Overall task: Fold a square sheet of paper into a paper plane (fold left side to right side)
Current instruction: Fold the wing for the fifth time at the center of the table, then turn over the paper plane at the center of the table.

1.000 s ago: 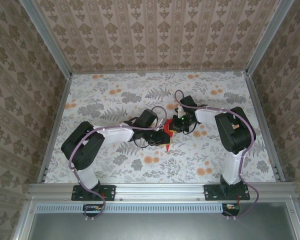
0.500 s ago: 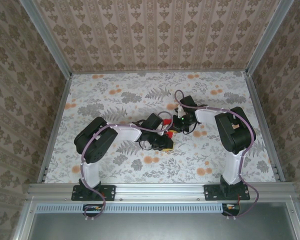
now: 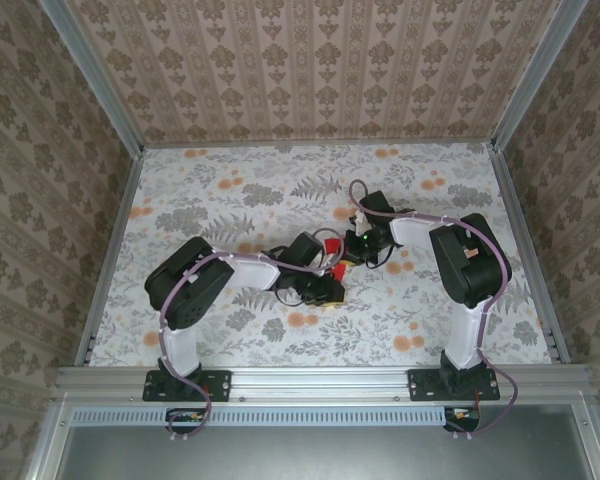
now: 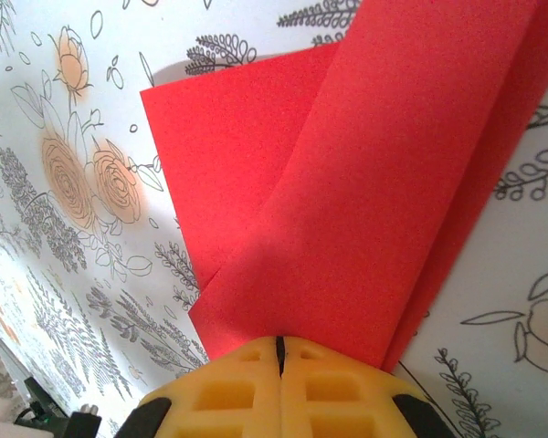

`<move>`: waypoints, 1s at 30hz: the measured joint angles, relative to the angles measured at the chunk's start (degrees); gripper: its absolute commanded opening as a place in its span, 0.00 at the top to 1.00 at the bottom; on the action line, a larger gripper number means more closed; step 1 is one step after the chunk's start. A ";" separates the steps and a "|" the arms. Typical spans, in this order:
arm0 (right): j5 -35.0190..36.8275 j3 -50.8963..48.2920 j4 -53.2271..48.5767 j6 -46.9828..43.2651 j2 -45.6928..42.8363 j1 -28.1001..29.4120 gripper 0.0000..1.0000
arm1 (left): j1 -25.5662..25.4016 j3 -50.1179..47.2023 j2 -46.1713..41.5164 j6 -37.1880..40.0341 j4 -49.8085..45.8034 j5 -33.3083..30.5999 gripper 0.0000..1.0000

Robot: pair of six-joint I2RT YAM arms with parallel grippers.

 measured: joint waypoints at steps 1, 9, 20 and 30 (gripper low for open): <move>-0.24 0.11 0.02 0.02 0.09 -0.13 1.00 | -0.24 -0.76 -0.79 -0.02 -0.07 0.02 0.78; 1.40 2.95 0.48 -0.15 -0.79 -1.66 0.79 | 1.77 -3.32 -12.20 0.81 -0.59 -0.17 0.66; 19.82 2.23 -7.72 -1.31 -19.43 3.48 0.41 | 15.08 -4.48 -27.39 4.59 -7.78 -14.86 0.52; 27.78 -0.68 -11.56 4.59 -12.46 11.80 0.65 | 16.74 -5.11 -28.28 5.20 -11.89 -23.02 0.52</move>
